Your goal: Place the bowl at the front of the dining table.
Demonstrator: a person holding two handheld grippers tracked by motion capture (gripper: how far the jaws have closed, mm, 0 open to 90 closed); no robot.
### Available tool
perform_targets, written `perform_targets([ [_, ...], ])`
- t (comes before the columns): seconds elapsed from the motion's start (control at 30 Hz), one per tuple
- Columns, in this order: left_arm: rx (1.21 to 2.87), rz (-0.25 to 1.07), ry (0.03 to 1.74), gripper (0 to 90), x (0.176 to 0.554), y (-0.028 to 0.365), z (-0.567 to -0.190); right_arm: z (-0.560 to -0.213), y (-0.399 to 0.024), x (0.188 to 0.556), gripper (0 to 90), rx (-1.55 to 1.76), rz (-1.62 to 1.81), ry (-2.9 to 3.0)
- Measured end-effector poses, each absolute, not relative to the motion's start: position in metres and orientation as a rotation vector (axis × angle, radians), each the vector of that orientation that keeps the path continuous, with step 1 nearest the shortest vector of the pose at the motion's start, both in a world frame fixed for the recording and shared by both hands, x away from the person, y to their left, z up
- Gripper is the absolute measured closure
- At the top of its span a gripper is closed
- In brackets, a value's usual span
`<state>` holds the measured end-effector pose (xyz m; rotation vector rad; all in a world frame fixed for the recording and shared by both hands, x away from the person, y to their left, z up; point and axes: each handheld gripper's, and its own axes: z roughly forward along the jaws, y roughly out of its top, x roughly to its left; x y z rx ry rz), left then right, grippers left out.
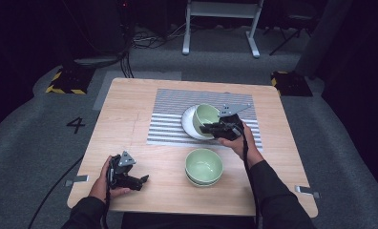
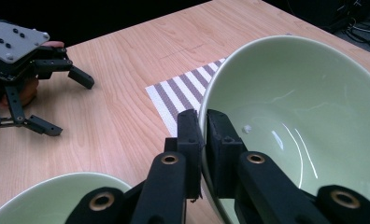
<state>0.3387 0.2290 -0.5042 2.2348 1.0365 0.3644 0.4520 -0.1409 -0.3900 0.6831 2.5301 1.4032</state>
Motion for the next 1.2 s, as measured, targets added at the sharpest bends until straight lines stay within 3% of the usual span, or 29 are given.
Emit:
perform_targets([
  [0.6,2.235,0.364,1.036,0.3,0.339,0.229,-0.504,-0.420,-0.124,0.482,84.7,0.758,1.250,2.590],
  [1.2,2.235,0.365,1.036,0.4,0.339,0.229,-0.504,-0.429,-0.111,0.496,84.8,0.744,1.083,2.613],
])
